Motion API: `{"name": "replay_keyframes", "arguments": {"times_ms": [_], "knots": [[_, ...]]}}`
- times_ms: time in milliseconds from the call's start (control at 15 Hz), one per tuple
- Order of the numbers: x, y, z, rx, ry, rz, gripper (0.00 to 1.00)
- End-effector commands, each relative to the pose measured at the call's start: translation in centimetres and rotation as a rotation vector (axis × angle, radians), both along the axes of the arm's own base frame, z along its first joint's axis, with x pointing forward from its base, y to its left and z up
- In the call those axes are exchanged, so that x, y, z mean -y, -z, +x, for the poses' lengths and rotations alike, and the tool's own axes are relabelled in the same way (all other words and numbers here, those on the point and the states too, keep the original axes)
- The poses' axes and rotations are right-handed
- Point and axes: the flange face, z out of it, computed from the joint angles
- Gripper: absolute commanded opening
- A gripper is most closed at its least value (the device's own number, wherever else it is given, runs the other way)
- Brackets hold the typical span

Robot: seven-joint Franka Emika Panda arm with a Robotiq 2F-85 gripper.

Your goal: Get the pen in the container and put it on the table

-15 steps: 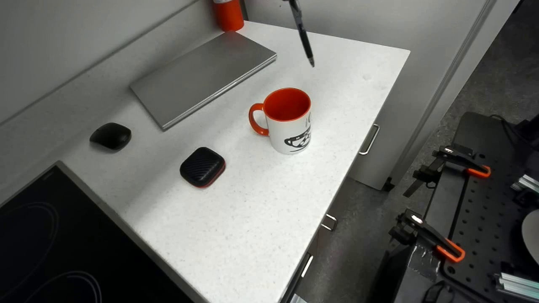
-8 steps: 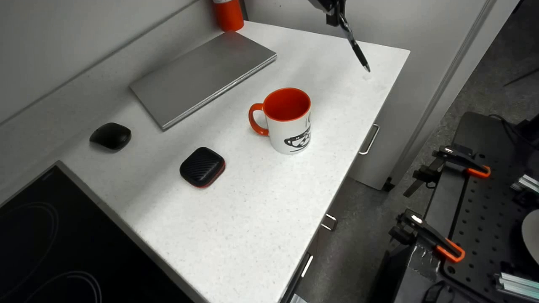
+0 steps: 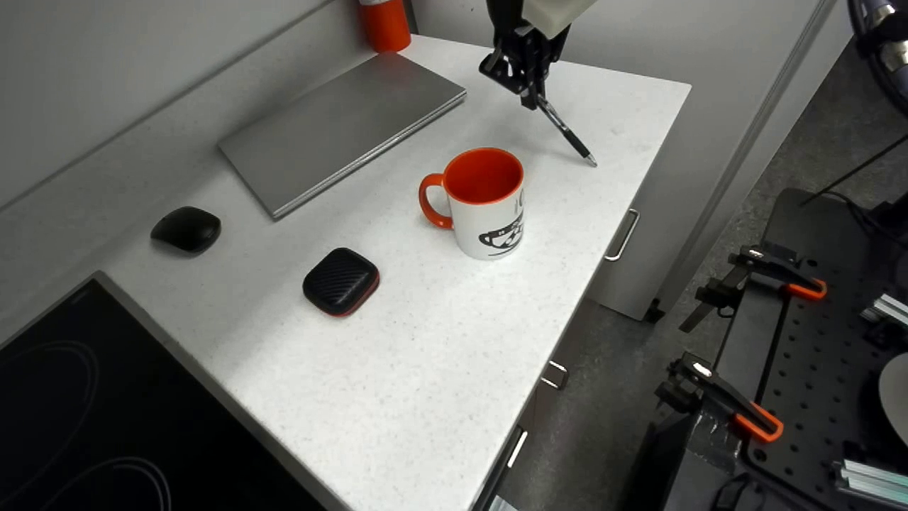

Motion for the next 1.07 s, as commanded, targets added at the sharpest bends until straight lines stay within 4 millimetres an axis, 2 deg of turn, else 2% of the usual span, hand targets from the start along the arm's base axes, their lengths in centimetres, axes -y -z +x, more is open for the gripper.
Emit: {"name": "replay_keyframes", "arguments": {"times_ms": [0, 67, 133, 200, 667, 867, 933, 1000], "knots": [[1.1, 1.8, 3.1, 0.065, 0.062, 0.028, 0.03], [1.2, 2.3, 3.5, 0.071, 0.071, 0.037, 0.38], [1.4, 2.6, 3.8, 0.076, 0.077, 0.046, 0.40], [1.5, 2.8, 4.1, 0.085, 0.083, 0.054, 0.46], [1.5, 1.8, 4.7, 0.142, 0.089, 0.111, 0.99], [0.5, 1.4, 4.4, 0.140, 0.025, 0.202, 1.00], [1.1, 2.1, 4.4, 0.120, 0.073, 0.141, 1.00], [0.7, 1.9, 4.4, 0.120, 0.053, 0.167, 1.00]]}}
